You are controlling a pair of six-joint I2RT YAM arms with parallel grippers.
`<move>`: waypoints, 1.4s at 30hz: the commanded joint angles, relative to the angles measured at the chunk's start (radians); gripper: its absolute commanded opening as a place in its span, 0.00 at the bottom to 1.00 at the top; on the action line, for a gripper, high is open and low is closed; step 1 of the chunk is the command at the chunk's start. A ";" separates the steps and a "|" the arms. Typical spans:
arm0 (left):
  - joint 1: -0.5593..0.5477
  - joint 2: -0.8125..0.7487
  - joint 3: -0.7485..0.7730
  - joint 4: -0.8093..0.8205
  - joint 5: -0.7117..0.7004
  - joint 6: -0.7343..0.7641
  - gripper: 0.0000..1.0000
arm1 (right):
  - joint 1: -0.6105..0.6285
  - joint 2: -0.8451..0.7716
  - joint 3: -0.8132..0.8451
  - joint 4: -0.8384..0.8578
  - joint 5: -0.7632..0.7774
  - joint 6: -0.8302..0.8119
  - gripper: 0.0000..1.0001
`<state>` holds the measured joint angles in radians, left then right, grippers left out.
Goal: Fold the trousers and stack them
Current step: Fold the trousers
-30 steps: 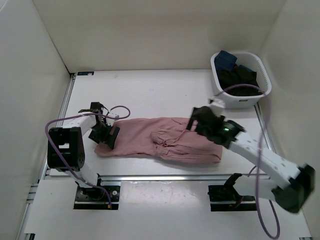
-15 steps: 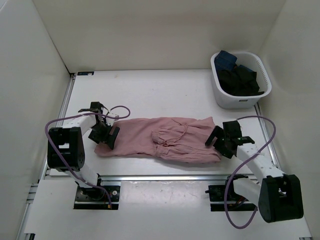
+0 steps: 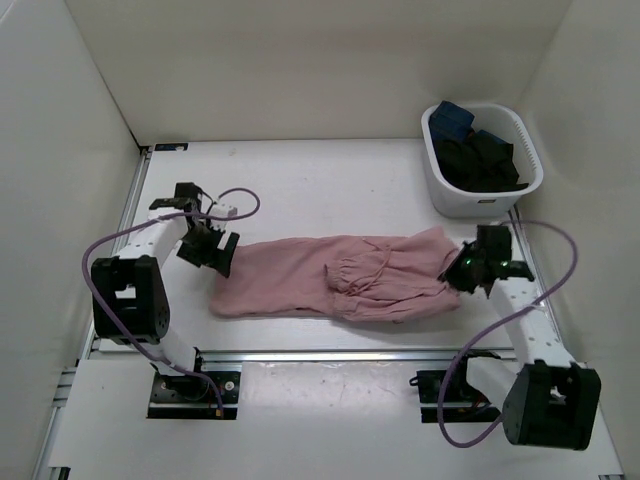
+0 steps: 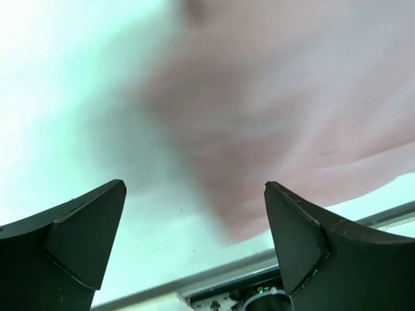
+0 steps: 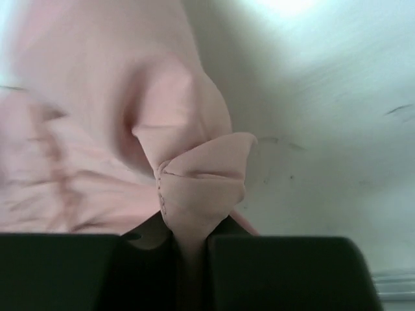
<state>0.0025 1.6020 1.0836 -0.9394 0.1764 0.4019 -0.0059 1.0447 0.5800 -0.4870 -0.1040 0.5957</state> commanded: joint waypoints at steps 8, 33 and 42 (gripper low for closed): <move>-0.067 0.024 0.102 -0.050 0.169 0.000 1.00 | 0.350 0.185 0.846 -0.620 0.485 -0.135 0.00; -0.231 0.221 0.177 -0.013 0.094 -0.008 1.00 | 1.235 0.705 1.031 -0.567 0.613 -0.059 0.99; -0.306 0.111 0.413 -0.085 0.008 0.029 1.00 | 1.086 0.108 0.531 -0.154 0.670 0.083 0.55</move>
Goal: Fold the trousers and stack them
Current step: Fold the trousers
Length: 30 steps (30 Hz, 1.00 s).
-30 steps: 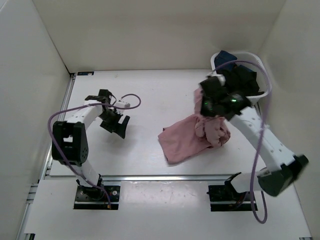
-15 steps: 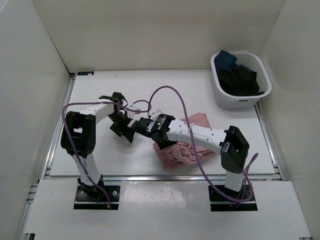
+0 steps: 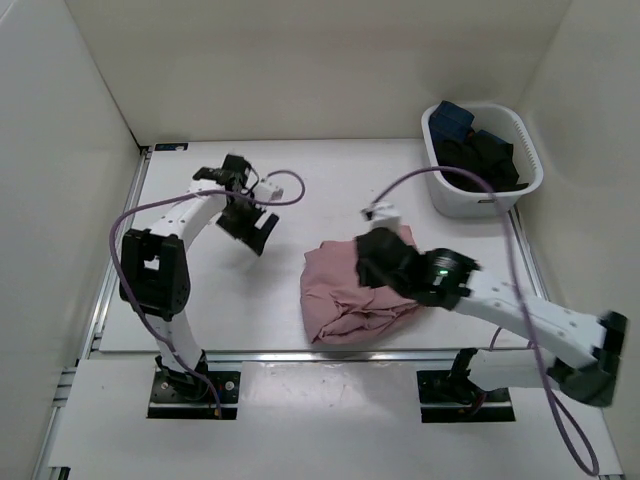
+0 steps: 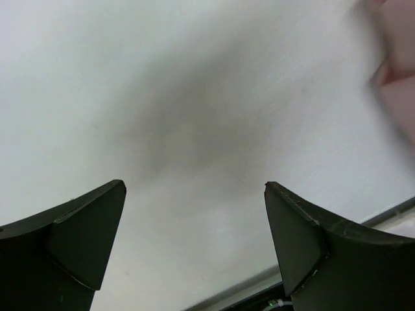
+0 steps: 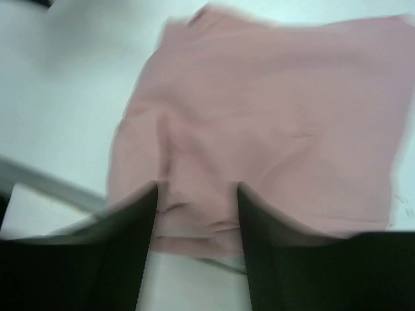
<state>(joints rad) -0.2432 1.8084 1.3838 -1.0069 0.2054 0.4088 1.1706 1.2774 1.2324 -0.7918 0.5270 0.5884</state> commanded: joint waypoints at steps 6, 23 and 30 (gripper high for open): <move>-0.358 -0.043 0.382 -0.131 0.057 0.032 1.00 | -0.434 -0.256 -0.433 0.228 -0.066 0.177 0.12; -0.860 -0.050 -0.256 0.189 -0.197 -0.002 1.00 | -0.795 -0.230 -0.823 0.477 -0.472 0.341 0.00; -0.759 -0.118 -0.416 0.347 -0.478 0.044 1.00 | -0.766 -0.239 -0.875 0.535 -0.567 0.441 0.00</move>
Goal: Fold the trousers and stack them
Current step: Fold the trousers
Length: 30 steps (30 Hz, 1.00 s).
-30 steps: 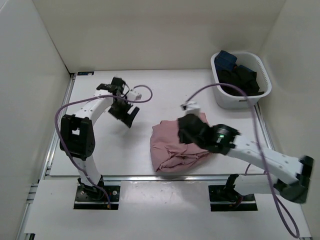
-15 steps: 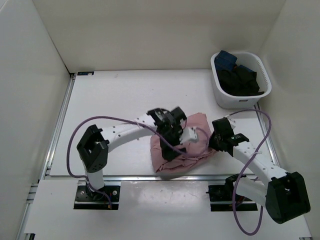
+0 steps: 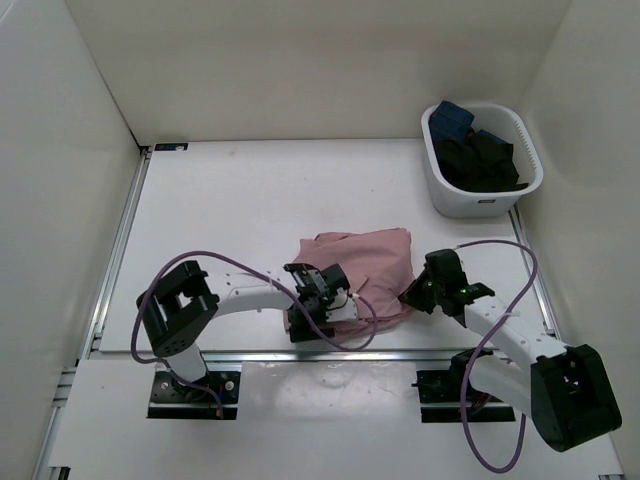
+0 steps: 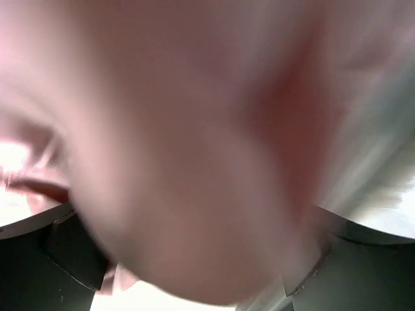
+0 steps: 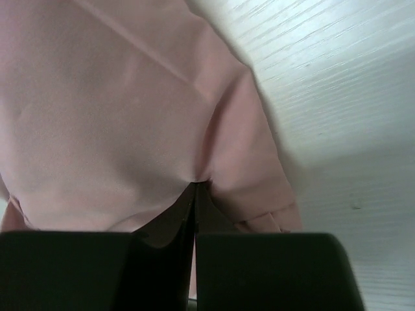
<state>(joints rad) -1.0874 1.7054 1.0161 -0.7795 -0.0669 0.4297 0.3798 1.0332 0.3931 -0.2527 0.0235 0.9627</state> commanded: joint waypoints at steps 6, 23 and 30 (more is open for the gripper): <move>0.173 -0.070 -0.048 0.112 -0.157 0.053 1.00 | 0.039 0.183 0.101 0.041 -0.073 0.007 0.00; 0.204 -0.329 0.295 -0.266 0.206 0.236 1.00 | -0.025 0.062 0.539 -0.413 -0.024 -0.239 0.66; 0.576 -0.351 0.518 -0.184 0.225 0.061 1.00 | -0.218 0.113 0.808 -0.654 -0.013 -0.395 0.99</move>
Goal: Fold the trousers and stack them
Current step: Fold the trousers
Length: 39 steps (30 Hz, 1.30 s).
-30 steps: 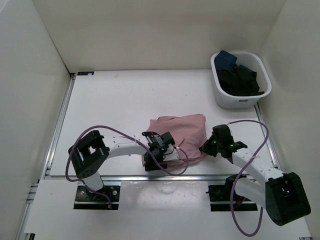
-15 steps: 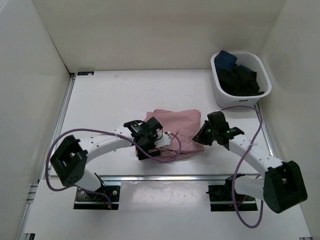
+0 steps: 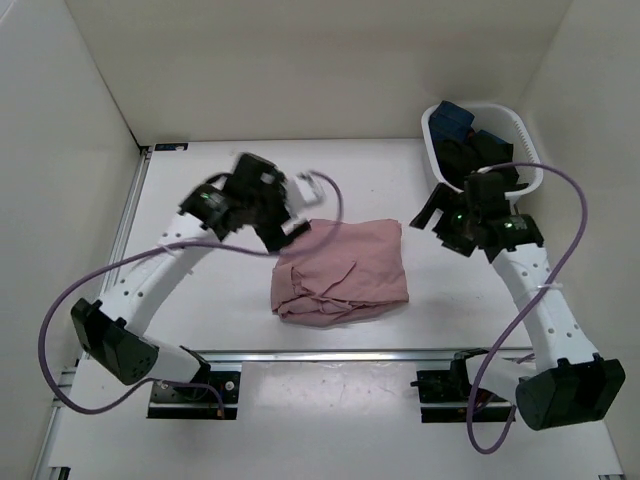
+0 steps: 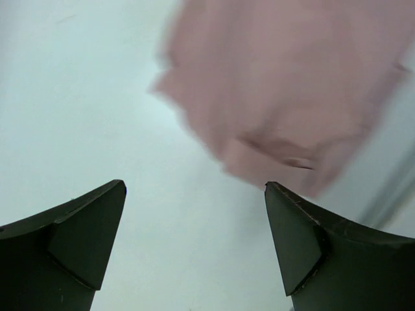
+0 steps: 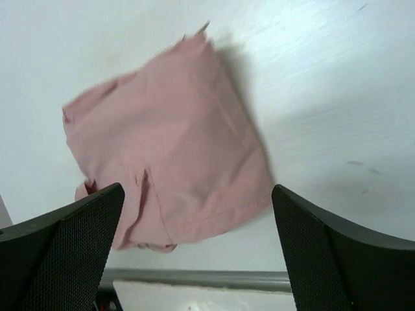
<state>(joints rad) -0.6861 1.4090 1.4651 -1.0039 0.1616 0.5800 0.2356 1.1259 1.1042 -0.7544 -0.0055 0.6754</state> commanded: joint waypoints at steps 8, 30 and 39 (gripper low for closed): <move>0.771 0.067 -0.067 0.097 -0.205 -0.322 1.00 | -0.438 0.031 0.118 -0.283 -0.096 -0.255 0.99; 1.269 -0.062 -0.281 0.145 -0.195 -0.256 1.00 | -0.487 0.118 0.292 -0.263 -0.031 -0.293 0.99; 1.269 -0.062 -0.279 0.136 -0.186 -0.266 1.00 | -0.487 0.127 0.292 -0.235 -0.086 -0.315 0.99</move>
<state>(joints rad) 0.5831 1.3708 1.1858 -0.8616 -0.0418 0.3168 -0.2485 1.2522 1.3598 -1.0260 -0.0460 0.3958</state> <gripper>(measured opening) 0.998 0.992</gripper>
